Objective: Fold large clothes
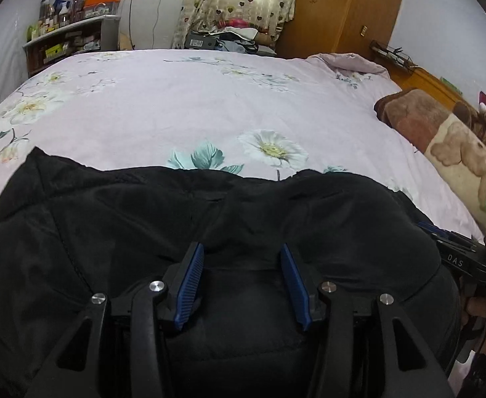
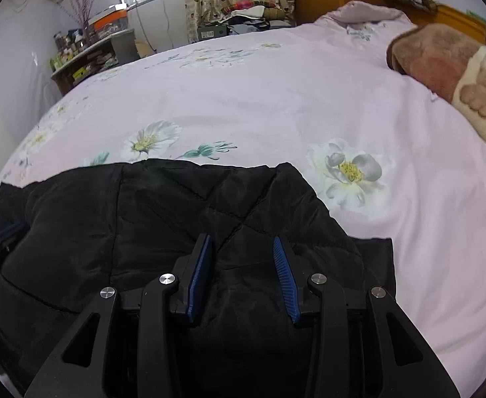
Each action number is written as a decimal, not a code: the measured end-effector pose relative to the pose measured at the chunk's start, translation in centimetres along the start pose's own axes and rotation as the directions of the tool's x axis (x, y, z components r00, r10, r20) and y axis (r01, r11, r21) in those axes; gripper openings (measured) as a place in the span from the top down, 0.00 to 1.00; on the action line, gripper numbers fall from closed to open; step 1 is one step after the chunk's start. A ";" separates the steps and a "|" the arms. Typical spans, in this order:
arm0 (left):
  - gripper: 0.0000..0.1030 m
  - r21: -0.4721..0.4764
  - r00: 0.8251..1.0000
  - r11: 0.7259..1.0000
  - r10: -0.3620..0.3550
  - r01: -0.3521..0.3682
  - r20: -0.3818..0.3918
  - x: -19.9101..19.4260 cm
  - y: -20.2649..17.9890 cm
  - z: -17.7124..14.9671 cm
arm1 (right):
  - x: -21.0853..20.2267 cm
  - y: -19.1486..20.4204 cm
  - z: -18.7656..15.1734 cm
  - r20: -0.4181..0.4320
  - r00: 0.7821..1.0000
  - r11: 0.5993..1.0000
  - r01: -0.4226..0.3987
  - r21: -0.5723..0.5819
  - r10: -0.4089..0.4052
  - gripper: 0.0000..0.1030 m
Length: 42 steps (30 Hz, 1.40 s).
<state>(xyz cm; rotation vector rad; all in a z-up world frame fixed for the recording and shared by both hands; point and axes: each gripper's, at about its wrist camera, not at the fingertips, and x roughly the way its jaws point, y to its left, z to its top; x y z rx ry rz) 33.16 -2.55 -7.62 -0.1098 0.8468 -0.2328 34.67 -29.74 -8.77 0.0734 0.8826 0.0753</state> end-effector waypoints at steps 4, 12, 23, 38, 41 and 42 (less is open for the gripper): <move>0.50 0.000 1.000 1.000 0.008 -0.008 0.018 0.6 -0.2 -0.7 | 1.2 -0.5 -0.6 0.011 1.000 0.999 -0.003 0.032 0.003 0.63; 0.50 0.047 0.998 0.998 0.047 -0.049 0.045 -4.9 0.5 0.9 | -3.5 -0.6 1.0 0.024 1.000 0.999 -0.003 0.047 0.002 0.62; 0.50 -0.048 0.985 0.988 0.148 -0.145 0.083 -4.8 7.9 -1.3 | -4.3 1.7 -1.8 0.091 0.995 0.999 -0.030 -0.015 0.032 0.61; 0.49 -0.072 0.986 0.991 0.119 -0.111 0.121 -1.2 8.5 -2.7 | -1.4 -0.3 -3.8 0.144 0.989 0.999 0.030 0.014 -0.032 0.62; 0.49 -0.074 0.985 0.991 0.121 -0.112 0.127 -1.0 8.6 -2.9 | -1.3 -0.5 -3.9 0.147 0.989 1.000 0.022 0.018 -0.024 0.62; 0.49 -0.074 0.985 0.991 0.121 -0.113 0.126 -1.0 8.6 -3.0 | -1.2 -0.4 -4.0 0.146 0.989 1.000 0.021 0.018 -0.024 0.62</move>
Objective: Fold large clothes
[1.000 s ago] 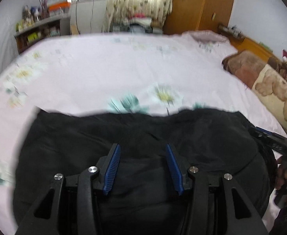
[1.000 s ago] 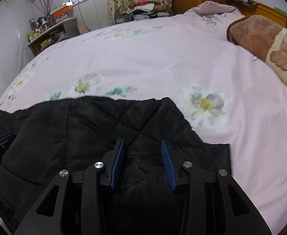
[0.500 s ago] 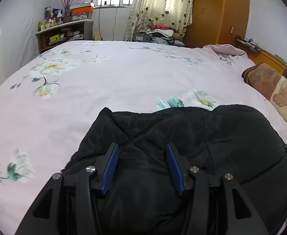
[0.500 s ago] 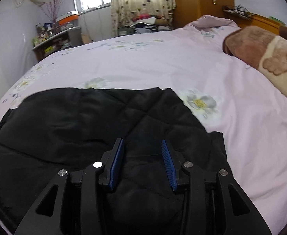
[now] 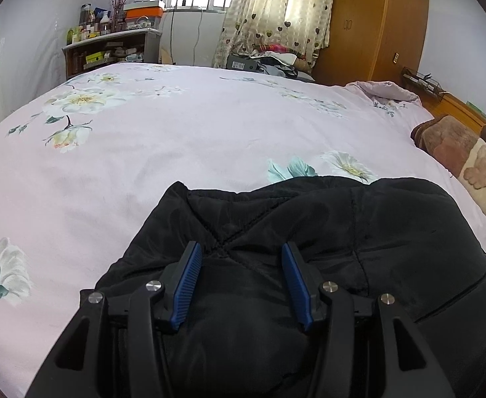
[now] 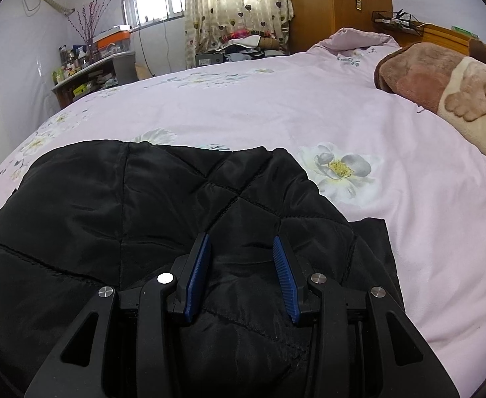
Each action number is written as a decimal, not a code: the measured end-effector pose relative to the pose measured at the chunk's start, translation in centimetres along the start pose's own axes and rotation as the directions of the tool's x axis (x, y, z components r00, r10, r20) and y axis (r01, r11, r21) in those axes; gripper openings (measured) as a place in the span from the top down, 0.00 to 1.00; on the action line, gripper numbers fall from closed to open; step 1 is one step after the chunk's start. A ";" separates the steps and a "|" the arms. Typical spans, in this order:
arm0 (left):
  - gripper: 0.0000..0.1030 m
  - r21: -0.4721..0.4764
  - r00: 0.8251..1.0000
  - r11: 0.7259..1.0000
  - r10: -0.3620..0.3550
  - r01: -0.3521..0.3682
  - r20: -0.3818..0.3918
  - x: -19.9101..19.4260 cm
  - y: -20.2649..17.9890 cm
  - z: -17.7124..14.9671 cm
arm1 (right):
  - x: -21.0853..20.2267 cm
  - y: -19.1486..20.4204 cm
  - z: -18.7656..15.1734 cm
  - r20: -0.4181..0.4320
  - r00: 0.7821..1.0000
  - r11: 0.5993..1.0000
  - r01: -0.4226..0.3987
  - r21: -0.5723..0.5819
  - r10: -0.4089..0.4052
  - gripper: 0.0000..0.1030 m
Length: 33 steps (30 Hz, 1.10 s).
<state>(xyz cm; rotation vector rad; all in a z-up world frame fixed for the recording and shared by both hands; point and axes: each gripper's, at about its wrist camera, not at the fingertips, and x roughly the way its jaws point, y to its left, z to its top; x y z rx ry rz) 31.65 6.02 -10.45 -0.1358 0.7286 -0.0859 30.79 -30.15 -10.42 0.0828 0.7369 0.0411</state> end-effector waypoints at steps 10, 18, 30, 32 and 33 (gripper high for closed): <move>0.49 0.031 0.996 0.999 0.021 -0.019 -0.083 -1.0 -0.6 2.2 | -0.7 0.4 2.5 -0.109 0.994 0.999 0.026 -0.024 -0.028 0.61; 0.49 0.050 0.995 0.994 -0.102 0.102 -0.020 -5.5 -4.4 5.1 | -5.5 5.5 6.7 -0.022 0.994 0.992 -0.111 -0.065 0.110 0.60; 0.49 0.110 0.985 0.987 -0.100 0.116 -0.139 -0.2 -7.3 3.3 | 1.4 9.2 4.7 -0.179 0.967 0.975 -0.202 -0.091 0.183 0.60; 0.49 0.109 0.988 0.987 -0.108 0.120 -0.111 -1.7 -6.6 4.1 | 0.0 9.0 5.5 -0.160 0.970 0.974 -0.200 -0.111 0.181 0.60; 0.49 0.108 0.991 0.988 -0.105 0.114 -0.084 -2.6 -6.0 4.4 | -0.8 8.5 6.0 -0.135 0.975 0.974 -0.192 -0.116 0.176 0.60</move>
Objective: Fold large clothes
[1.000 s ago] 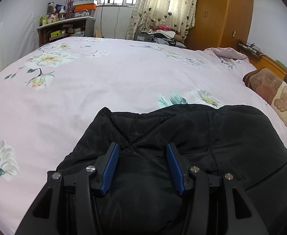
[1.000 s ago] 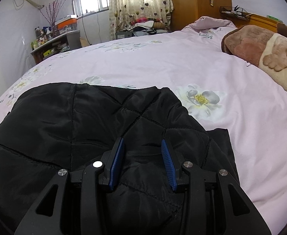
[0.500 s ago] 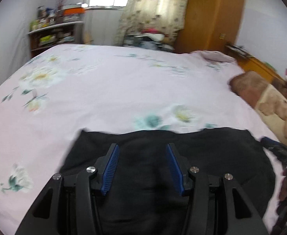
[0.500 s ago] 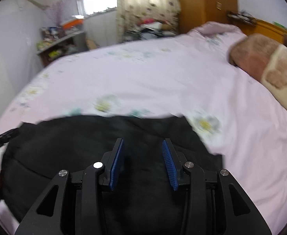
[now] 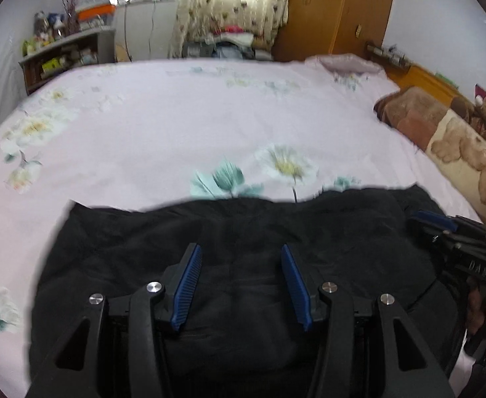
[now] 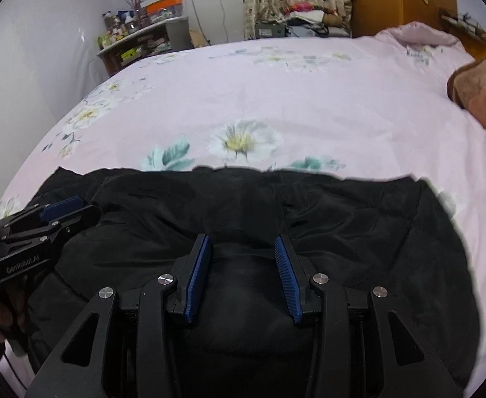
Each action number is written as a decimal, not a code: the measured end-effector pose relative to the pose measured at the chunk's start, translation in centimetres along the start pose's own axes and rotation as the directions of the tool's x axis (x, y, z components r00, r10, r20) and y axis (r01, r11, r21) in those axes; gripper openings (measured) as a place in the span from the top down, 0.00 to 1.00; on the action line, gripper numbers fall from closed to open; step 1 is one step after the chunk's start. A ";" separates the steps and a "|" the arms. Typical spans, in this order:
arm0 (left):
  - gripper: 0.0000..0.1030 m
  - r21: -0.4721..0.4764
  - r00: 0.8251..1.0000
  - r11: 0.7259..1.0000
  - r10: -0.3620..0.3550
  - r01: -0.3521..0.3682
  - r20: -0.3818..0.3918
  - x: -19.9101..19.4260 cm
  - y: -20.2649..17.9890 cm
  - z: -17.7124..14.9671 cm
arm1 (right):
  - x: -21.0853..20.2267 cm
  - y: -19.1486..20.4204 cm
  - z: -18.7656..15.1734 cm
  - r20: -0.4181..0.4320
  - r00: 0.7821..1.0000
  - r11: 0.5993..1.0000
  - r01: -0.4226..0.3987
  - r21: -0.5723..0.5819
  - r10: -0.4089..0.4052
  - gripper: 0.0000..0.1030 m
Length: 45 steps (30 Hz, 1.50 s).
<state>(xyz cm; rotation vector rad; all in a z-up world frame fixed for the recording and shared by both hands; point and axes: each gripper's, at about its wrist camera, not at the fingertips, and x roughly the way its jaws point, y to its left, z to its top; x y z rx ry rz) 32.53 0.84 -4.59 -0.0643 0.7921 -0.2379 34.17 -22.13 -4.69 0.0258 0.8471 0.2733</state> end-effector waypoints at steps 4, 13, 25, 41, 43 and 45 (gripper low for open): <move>0.49 -0.045 0.997 0.996 0.078 -0.077 0.026 -1.6 4.0 -0.2 | -2.2 -4.1 -0.3 0.046 0.993 0.994 0.107 0.036 -0.109 0.60; 0.49 -0.103 0.993 0.988 0.120 -0.119 0.004 1.3 5.9 -2.3 | 0.0 -10.2 -3.9 0.002 0.986 0.978 0.163 0.127 -0.164 0.60; 0.49 -0.037 0.983 0.983 0.180 -0.179 0.018 -6.1 3.5 -1.9 | -6.5 -7.4 -4.1 0.027 0.978 0.977 0.205 0.060 -0.207 0.60; 0.49 -0.039 0.979 0.981 0.187 -0.191 -0.086 -5.3 2.9 -6.0 | -7.1 -7.1 -8.0 -0.072 0.977 0.976 0.204 0.073 -0.199 0.60; 0.49 -0.040 0.980 0.982 0.182 -0.186 -0.084 -6.1 2.9 -5.6 | -7.7 -7.1 -8.0 -0.067 0.977 0.976 0.206 0.076 -0.201 0.60; 0.49 -0.057 0.982 0.981 0.180 -0.183 -0.054 -7.4 3.2 -5.4 | -8.9 -7.2 -7.8 -0.048 0.978 0.974 0.207 0.089 -0.204 0.60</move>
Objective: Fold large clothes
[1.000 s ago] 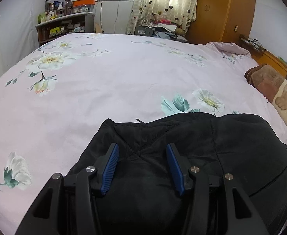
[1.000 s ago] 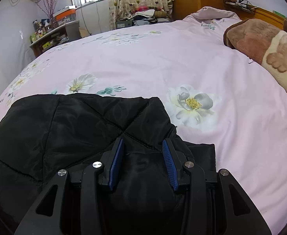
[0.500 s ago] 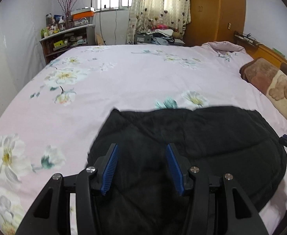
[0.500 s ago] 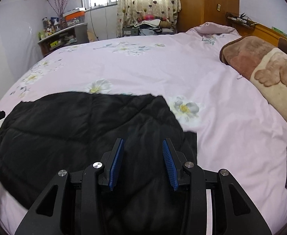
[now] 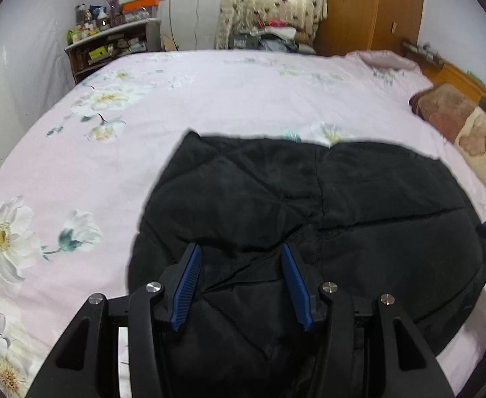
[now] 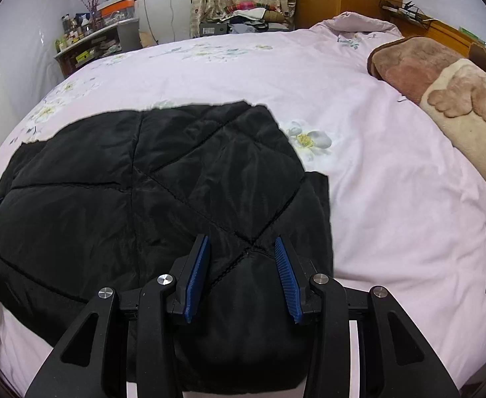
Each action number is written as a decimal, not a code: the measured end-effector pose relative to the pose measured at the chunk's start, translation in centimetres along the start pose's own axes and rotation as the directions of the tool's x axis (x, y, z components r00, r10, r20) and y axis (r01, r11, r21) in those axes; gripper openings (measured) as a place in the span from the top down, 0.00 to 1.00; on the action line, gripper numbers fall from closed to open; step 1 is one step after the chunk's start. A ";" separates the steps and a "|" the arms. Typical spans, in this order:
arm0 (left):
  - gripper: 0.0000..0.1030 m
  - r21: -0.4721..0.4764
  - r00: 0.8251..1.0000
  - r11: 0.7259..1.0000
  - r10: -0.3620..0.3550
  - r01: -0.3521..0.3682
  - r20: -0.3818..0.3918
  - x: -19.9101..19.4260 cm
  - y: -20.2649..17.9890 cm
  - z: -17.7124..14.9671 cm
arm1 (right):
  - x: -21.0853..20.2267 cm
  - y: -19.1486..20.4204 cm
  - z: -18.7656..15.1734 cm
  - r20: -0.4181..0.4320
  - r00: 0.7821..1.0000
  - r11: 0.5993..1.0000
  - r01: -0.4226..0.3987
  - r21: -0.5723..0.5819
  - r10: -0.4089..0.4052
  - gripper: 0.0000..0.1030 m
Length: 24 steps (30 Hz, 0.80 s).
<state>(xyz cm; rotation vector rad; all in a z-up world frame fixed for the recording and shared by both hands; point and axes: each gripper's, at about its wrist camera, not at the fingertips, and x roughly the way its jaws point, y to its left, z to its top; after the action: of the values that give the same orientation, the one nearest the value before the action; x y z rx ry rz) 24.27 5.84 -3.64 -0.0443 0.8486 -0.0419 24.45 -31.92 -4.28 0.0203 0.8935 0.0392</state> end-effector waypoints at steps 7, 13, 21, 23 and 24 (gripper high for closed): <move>0.49 -0.114 0.997 0.991 0.072 -0.069 0.022 -1.3 4.4 -0.7 | -2.3 -1.0 -0.4 0.046 0.999 0.999 -0.021 0.024 0.020 0.59; 0.49 -0.202 0.999 0.979 0.019 -0.029 -0.050 1.3 6.8 -2.2 | -0.3 -3.2 -1.2 -0.011 1.000 0.996 0.005 0.088 -0.004 0.53; 0.40 -0.217 0.995 0.975 -0.061 0.044 -0.073 3.9 6.8 -2.4 | 2.6 -5.9 -1.8 -0.065 0.994 0.976 -0.070 0.207 0.085 0.41; 0.31 -0.243 0.994 0.968 -0.080 0.059 -0.077 4.4 7.4 -2.7 | 3.2 -6.4 -1.9 -0.072 0.992 0.971 -0.082 0.223 0.100 0.35; 0.29 -0.256 0.992 0.964 -0.092 0.068 -0.081 4.7 7.7 -2.8 | 3.5 -6.7 -2.0 -0.073 0.991 0.968 -0.093 0.233 0.113 0.35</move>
<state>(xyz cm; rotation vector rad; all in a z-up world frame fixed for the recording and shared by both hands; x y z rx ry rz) 25.46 13.23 -9.43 -0.3194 0.9410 -0.0110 25.25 -38.48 -8.42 0.2825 0.9789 0.0338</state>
